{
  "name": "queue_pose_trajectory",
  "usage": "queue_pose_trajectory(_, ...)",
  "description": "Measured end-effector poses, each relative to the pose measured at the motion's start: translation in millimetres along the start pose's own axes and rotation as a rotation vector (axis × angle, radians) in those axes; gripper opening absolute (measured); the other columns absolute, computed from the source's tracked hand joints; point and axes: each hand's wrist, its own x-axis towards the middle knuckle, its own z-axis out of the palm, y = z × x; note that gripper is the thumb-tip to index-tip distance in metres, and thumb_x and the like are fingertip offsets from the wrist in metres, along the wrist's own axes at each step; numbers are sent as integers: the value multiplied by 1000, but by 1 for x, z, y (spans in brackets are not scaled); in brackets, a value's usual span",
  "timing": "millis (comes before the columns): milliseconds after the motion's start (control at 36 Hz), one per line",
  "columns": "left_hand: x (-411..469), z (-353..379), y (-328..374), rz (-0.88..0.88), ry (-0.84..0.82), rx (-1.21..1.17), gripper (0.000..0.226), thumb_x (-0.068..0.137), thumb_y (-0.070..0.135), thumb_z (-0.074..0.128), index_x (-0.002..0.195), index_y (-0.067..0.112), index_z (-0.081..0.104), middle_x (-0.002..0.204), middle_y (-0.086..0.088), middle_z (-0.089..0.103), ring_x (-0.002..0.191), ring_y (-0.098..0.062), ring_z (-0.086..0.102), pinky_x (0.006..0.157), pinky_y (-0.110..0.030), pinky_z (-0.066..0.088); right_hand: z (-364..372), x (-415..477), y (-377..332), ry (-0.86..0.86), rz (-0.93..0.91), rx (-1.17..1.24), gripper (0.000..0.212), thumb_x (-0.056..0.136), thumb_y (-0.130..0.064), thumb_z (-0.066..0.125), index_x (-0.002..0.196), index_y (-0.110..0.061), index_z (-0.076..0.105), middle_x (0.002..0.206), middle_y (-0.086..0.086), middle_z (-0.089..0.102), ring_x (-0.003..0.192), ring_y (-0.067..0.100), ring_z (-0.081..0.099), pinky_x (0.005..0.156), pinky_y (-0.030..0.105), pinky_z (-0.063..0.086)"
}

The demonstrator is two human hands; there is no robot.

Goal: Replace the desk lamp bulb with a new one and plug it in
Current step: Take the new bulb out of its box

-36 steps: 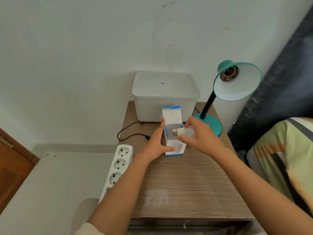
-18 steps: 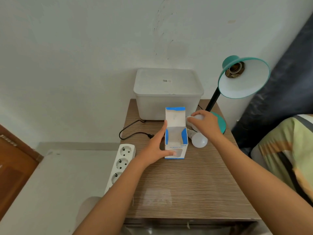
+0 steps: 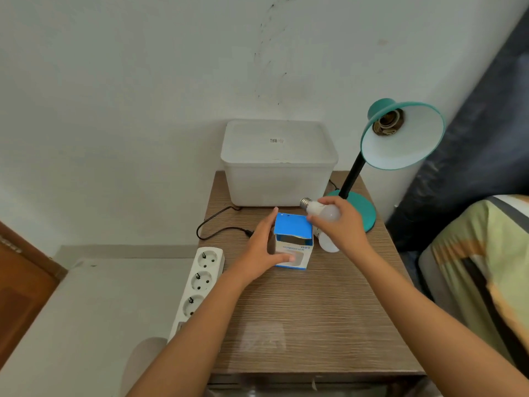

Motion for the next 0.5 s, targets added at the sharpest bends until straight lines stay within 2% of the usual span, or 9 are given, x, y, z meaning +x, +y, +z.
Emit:
queue_pose_trajectory(56, 1, 0, 3, 26, 22, 34, 108, 69, 20, 83, 148, 34, 11, 150, 5, 26, 131, -5, 29, 103, -22, 29, 2, -5, 3, 34, -35, -37, 47, 74, -25, 76, 116, -17, 57, 114, 0, 54, 102, 12, 49, 85, 28, 42)
queue_pose_trajectory(167, 3, 0, 5, 78, 3, 144, 102, 73, 21, 80, 149, 32, 13, 156, 8, 14, 140, -8, 19, 102, -18, 26, 5, -10, 5, 68, -56, -47, 50, 74, -25, 76, 119, -15, 56, 118, 5, 55, 106, 16, 50, 86, 24, 36)
queue_pose_trajectory(250, 2, 1, 5, 89, -22, 213, 95, 78, 22, 75, 150, 30, 12, 158, 11, 6, 142, -7, 14, 96, -9, 27, 7, -12, 5, 58, -65, -74, 53, 75, -25, 75, 123, -14, 53, 122, 6, 52, 102, 10, 44, 83, 23, 33)
queue_pose_trajectory(389, 1, 4, 7, 102, -20, 281, 92, 84, 22, 70, 150, 27, 7, 159, 8, -1, 143, -12, 11, 100, -17, 28, 6, -10, 6, 32, -41, -88, 54, 77, -25, 74, 124, -14, 52, 124, 7, 51, 100, 10, 41, 82, 23, 34)
queue_pose_trajectory(500, 1, 6, 9, 104, -5, 293, 90, 85, 21, 69, 150, 26, 7, 159, 6, 0, 143, -11, 14, 97, -14, 30, 5, -5, 3, 4, -1, -116, 54, 77, -26, 74, 125, -15, 52, 125, 8, 51, 107, 17, 46, 84, 25, 35)
